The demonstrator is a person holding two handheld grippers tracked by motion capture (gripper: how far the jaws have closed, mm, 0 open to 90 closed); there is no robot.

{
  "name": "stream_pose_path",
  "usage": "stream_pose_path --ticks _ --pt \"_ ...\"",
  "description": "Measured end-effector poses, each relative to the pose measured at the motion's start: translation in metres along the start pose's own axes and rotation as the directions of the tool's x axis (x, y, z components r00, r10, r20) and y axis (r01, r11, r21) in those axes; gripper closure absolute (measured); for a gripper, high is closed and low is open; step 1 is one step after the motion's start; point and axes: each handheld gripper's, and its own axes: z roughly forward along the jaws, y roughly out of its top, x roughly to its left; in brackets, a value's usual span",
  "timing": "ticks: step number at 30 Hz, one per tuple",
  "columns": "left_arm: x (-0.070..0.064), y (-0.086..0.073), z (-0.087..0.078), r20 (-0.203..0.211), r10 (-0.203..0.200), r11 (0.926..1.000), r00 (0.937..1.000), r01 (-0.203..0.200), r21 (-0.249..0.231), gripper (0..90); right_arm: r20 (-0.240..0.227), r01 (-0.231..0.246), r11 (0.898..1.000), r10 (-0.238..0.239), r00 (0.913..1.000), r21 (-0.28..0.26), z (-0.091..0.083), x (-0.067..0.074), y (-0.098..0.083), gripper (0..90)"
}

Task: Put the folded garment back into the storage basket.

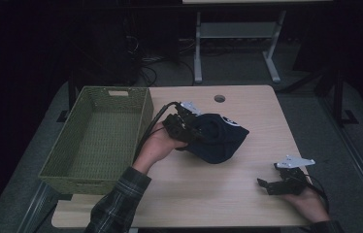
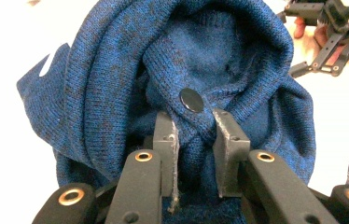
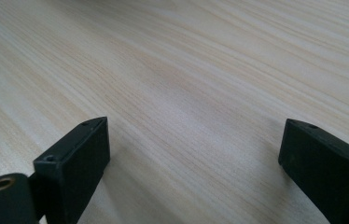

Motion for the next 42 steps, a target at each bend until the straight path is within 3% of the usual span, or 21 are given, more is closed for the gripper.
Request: stream_pose_path --ticks 14,24,31,42 --pt "0.021 0.006 -0.057 -0.081 -0.020 0.9991 0.9965 0.017 -0.038 73.1 0.001 0.001 1.000 -0.001 1.0000 0.003 0.000 0.000 0.000 5.9" --pt "0.039 -0.007 -0.095 -0.154 -0.060 0.9976 0.9862 0.053 -0.044 73.1 0.011 -0.004 1.000 0.004 0.9999 0.011 0.001 -0.001 0.000 2.7" --pt "0.052 -0.022 -0.117 -0.196 -0.112 0.9929 0.9743 0.101 -0.062 73.1 0.010 -0.007 1.000 0.007 0.9999 0.013 0.001 0.000 0.000 2.7" --pt "0.072 -0.056 -0.148 -0.255 -0.196 0.9793 0.9468 0.175 -0.101 73.1 0.011 -0.005 1.000 0.005 0.9999 0.013 0.001 -0.001 0.000 2.7"
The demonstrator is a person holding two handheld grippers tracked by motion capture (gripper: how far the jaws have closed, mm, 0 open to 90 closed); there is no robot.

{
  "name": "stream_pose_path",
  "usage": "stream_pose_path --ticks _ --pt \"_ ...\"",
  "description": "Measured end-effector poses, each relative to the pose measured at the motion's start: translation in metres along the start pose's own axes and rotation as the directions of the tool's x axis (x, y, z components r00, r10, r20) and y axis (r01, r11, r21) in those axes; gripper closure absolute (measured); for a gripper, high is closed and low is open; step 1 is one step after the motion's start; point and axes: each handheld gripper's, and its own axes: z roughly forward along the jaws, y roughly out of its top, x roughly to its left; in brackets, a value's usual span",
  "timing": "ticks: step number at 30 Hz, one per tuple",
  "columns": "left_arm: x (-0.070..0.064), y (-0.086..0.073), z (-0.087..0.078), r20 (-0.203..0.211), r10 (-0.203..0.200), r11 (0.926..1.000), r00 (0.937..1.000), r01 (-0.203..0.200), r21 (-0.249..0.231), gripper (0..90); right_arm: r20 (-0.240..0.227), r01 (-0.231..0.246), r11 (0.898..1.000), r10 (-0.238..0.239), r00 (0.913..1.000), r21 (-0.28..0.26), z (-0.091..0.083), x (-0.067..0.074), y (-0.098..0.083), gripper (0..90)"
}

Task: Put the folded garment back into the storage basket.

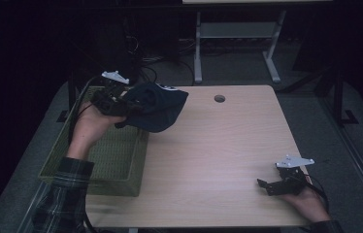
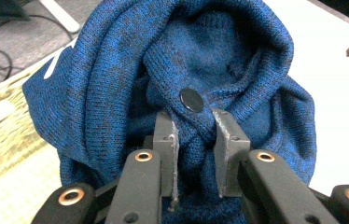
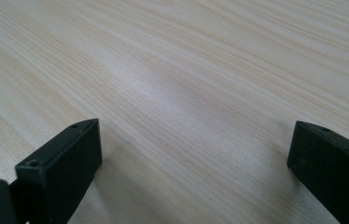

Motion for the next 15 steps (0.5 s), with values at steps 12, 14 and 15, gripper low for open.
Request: stream_pose_path --ticks 12,14,15 --pt "0.034 -0.041 -0.028 -0.087 -0.102 0.9947 0.9910 0.100 -0.023 73.1 0.000 0.000 1.000 0.000 1.0000 -0.001 0.000 0.000 0.000 2.7" --pt "0.039 -0.049 -0.029 -0.112 -0.117 0.9931 0.9869 0.115 -0.021 73.1 0.000 0.000 1.000 0.000 1.0000 0.000 0.000 0.000 0.000 2.7" --pt "0.041 -0.053 -0.028 -0.119 -0.122 0.9925 0.9854 0.121 -0.015 73.1 0.000 0.000 1.000 0.000 1.0000 0.000 0.000 0.000 0.000 2.7"
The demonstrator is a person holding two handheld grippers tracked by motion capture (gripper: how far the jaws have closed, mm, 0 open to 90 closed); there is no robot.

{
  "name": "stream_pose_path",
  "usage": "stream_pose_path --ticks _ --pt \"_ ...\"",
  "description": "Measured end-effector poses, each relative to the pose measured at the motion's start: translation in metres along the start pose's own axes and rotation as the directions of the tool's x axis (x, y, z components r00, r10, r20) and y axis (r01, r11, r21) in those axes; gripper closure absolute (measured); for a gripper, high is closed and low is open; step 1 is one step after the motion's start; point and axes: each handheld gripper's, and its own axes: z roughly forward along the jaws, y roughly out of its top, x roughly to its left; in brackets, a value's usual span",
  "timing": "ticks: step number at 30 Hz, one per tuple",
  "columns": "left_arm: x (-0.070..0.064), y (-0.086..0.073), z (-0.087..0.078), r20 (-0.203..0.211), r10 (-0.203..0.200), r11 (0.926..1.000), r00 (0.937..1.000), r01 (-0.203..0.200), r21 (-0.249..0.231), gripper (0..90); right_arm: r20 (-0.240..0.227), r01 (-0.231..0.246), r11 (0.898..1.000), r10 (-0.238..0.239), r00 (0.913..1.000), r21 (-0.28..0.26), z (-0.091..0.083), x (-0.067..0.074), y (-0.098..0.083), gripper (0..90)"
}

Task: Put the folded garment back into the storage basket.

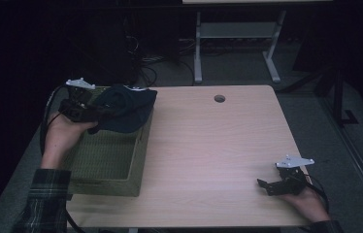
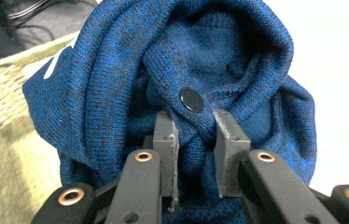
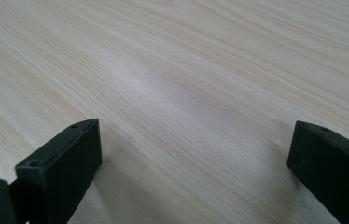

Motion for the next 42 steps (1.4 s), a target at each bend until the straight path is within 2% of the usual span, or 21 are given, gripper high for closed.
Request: stream_pose_path --ticks 6,11,16,33,39,42 --pt "0.015 -0.019 0.008 -0.040 -0.032 0.9991 0.9987 0.033 0.025 73.1 0.000 0.001 1.000 -0.001 1.0000 0.000 0.000 0.000 0.000 2.7" --pt "0.027 -0.033 0.016 -0.054 -0.052 0.9976 0.9972 0.055 0.043 73.1 0.000 0.001 1.000 -0.001 1.0000 0.000 0.000 0.000 0.000 2.7" --pt "0.033 -0.046 0.026 -0.061 -0.069 0.9949 0.9958 0.073 0.070 73.1 0.000 0.001 1.000 -0.001 1.0000 0.000 0.000 0.000 0.000 2.7" --pt "0.043 -0.084 0.067 -0.038 -0.091 0.9831 0.9951 0.096 0.156 72.8 0.000 0.001 1.000 -0.001 1.0000 0.000 0.000 0.000 0.000 2.7" --pt "0.045 -0.092 0.073 -0.017 -0.101 0.9820 0.9948 0.102 0.159 71.8 0.000 0.001 1.000 -0.001 1.0000 0.000 0.000 0.000 0.000 2.7" --pt "0.047 -0.093 0.073 -0.002 -0.115 0.9824 0.9934 0.114 0.148 66.2 0.000 0.001 1.000 -0.001 1.0000 0.000 0.000 0.000 0.000 2.7"
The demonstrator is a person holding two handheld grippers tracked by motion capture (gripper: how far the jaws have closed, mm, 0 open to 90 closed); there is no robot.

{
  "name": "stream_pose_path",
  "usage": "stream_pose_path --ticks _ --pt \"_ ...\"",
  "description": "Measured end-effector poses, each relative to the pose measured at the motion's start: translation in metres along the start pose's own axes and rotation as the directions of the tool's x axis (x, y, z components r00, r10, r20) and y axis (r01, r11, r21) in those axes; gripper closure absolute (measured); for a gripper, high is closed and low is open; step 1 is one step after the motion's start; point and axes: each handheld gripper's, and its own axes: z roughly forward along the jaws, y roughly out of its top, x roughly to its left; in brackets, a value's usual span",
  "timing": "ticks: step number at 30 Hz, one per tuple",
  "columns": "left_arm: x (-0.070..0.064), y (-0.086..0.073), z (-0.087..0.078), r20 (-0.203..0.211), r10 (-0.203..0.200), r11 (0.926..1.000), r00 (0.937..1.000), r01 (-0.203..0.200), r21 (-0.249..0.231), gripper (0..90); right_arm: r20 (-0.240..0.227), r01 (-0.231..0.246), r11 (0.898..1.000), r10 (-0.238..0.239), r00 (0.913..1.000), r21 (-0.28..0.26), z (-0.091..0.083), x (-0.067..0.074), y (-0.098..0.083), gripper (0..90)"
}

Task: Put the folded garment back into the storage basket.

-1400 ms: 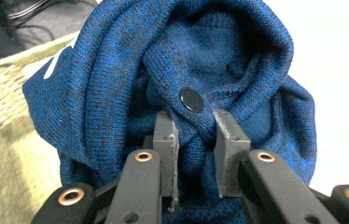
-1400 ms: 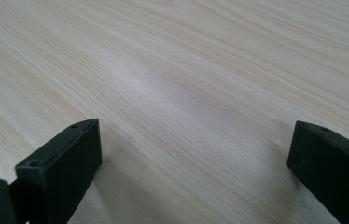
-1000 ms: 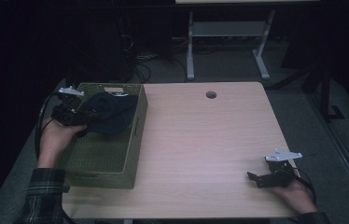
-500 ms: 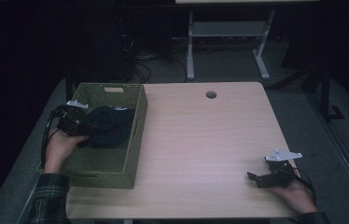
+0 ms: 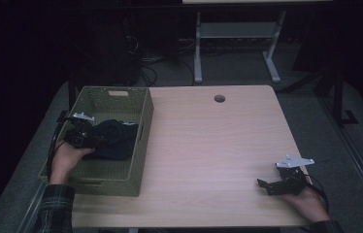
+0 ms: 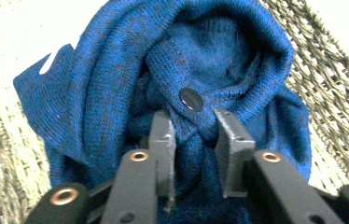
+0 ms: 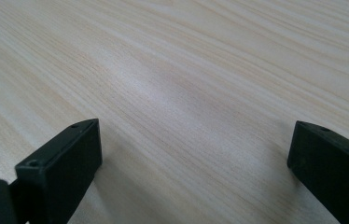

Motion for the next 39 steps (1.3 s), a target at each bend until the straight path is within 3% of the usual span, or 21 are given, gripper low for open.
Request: stream_pose_path --ticks 3,9,17,28,39 --pt "0.001 0.001 -0.005 0.015 -0.008 0.9997 0.9999 0.008 -0.022 54.1 0.000 0.000 1.000 0.000 1.0000 0.000 0.000 0.000 0.000 2.7" --pt "-0.008 0.009 -0.018 -0.008 -0.005 0.9972 1.0000 0.005 -0.075 35.4 0.000 0.001 1.000 -0.001 1.0000 0.000 0.000 0.000 0.000 2.7" --pt "-0.024 0.024 -0.022 0.000 0.002 0.9939 1.0000 -0.002 -0.110 22.1 0.000 0.000 1.000 0.000 1.0000 0.000 0.000 0.000 0.000 2.7" --pt "-0.063 0.049 -0.022 0.055 0.056 0.9854 0.9969 -0.047 -0.164 19.5 0.000 0.001 1.000 -0.001 1.0000 0.000 0.000 0.000 0.000 2.7" --pt "-0.102 0.066 -0.014 0.109 0.107 0.9747 0.9883 -0.082 -0.208 19.5 0.000 0.000 1.000 0.000 1.0000 0.000 0.000 0.000 0.000 2.7"
